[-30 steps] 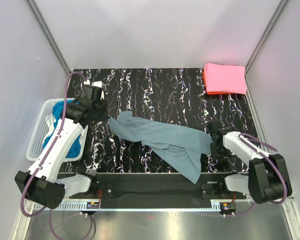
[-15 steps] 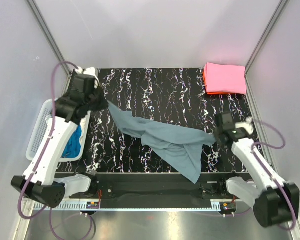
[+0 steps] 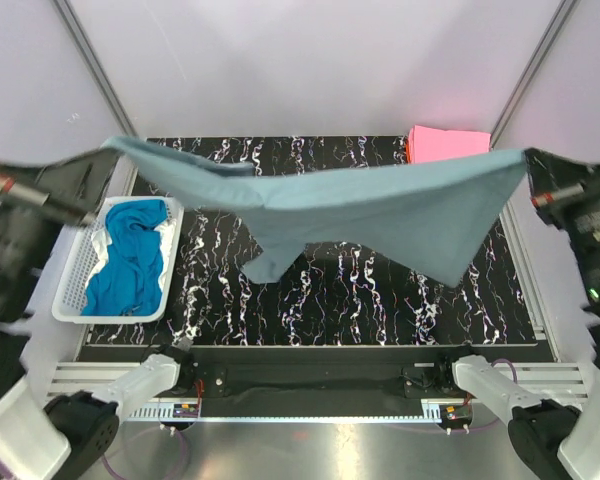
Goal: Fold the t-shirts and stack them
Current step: Flatten the tshirt out
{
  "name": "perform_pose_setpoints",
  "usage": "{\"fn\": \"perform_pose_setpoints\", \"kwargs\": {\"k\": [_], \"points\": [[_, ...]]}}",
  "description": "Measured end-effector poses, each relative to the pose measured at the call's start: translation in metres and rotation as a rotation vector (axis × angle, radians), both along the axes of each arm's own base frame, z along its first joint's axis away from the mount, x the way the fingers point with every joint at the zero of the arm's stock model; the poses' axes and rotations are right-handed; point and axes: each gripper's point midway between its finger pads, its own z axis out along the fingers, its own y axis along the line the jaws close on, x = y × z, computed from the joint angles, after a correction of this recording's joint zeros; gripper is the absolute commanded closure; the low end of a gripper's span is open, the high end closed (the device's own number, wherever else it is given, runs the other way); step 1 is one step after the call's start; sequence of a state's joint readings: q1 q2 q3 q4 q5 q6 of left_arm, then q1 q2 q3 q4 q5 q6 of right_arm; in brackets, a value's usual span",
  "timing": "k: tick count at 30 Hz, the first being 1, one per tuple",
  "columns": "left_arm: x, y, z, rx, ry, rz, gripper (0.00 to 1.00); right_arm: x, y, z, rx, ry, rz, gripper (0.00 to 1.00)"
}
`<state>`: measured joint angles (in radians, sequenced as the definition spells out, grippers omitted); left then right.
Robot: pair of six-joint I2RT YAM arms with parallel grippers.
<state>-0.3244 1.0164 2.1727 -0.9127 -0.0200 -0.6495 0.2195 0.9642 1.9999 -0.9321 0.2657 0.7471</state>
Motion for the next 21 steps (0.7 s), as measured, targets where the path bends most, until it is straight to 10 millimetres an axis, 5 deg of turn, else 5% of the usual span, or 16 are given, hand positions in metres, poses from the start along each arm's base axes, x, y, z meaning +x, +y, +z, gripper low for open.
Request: {"fn": "perform_pose_setpoints", "kwargs": {"k": [6, 10, 13, 17, 21], "points": [[-0.085, -0.004, 0.01, -0.139, -0.086, -0.187, 1.0, -0.091, 0.008, 0.02, -0.018, -0.097, 0.151, 1.0], [-0.119, -0.001, 0.018, -0.19, -0.121, -0.249, 1.0, -0.151, 0.003, 0.015, 0.02, -0.166, 0.196, 1.0], [-0.136, 0.0, 0.027, -0.196, -0.159, -0.278, 1.0, -0.169, 0.001, 0.01, 0.028, -0.185, 0.21, 1.0], [-0.122, -0.009, 0.02, -0.162, -0.131, -0.293, 1.0, -0.137, 0.01, -0.006, 0.009, -0.096, 0.22, 1.0], [-0.054, -0.023, -0.01, -0.066, 0.002, -0.228, 1.0, -0.062, 0.028, -0.029, -0.036, 0.064, 0.23, 1.0]]}}
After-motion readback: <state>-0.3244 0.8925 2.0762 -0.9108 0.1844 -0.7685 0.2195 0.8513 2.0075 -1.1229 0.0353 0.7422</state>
